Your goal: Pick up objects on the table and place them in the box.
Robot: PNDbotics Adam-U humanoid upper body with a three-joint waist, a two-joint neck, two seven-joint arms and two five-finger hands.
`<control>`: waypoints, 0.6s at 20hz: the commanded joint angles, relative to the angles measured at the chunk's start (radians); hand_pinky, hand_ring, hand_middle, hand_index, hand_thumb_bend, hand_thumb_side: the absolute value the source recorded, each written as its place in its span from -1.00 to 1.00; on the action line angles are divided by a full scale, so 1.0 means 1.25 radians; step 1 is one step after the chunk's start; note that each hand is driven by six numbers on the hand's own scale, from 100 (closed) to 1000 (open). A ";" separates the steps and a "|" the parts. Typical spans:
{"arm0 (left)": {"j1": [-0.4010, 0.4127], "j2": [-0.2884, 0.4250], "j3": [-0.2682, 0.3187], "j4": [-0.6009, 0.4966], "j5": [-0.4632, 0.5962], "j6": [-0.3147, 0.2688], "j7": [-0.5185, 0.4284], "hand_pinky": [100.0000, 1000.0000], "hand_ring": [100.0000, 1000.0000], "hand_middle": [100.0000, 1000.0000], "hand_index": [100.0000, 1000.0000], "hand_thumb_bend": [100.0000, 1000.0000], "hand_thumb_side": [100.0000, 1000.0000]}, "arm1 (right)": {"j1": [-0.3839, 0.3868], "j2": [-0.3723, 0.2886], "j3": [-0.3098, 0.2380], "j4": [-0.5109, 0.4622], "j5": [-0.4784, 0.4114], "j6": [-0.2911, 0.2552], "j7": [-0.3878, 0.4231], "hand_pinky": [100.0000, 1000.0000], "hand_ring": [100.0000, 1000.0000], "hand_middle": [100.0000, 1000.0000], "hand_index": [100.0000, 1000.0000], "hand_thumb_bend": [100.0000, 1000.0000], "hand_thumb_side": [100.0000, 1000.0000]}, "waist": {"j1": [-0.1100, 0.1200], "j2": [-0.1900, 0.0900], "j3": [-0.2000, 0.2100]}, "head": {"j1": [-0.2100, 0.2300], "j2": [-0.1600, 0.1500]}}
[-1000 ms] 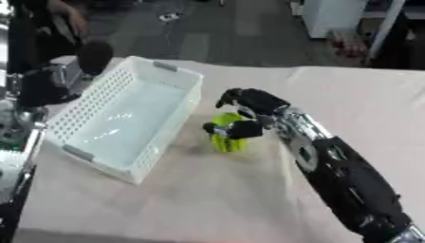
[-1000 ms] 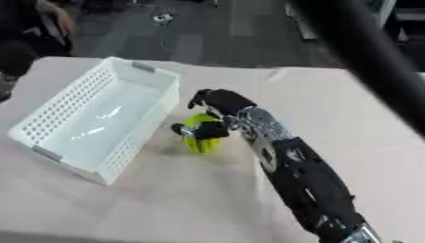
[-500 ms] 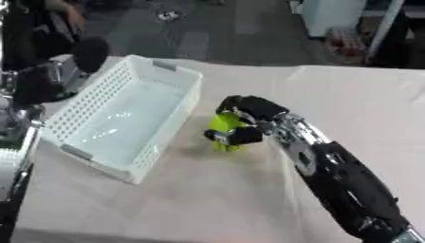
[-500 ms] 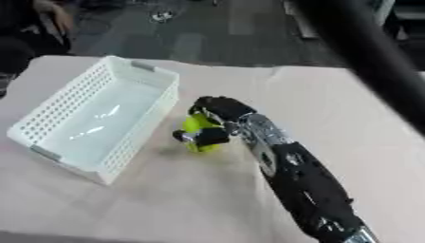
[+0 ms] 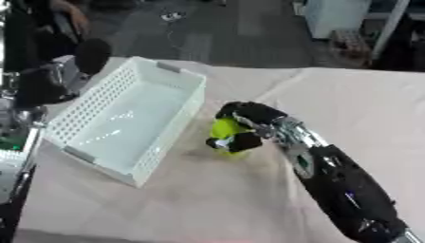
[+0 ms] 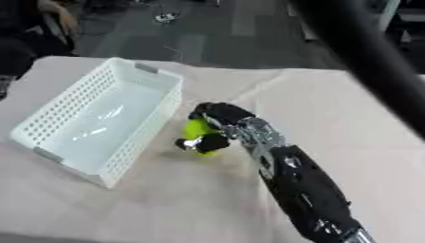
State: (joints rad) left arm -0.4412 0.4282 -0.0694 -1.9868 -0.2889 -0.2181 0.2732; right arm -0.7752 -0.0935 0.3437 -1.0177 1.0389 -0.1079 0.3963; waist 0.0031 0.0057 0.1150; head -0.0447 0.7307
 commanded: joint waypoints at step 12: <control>-0.044 -0.016 -0.006 -0.011 0.016 0.008 -0.021 0.16 0.02 0.44 0.37 0.06 0.28 | -0.014 -0.002 -0.017 0.034 0.055 0.007 -0.029 -1.00 -0.42 0.20 0.42 -0.75 -0.26 | -0.006 0.008 0.028 | -0.025 -0.034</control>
State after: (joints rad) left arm -0.4765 0.4016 -0.0808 -1.9869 -0.2751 -0.2083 0.2512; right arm -0.7923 -0.0897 0.3148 -0.9824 1.0918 -0.0994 0.3690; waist -0.0061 0.0216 0.1495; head -0.0783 0.7055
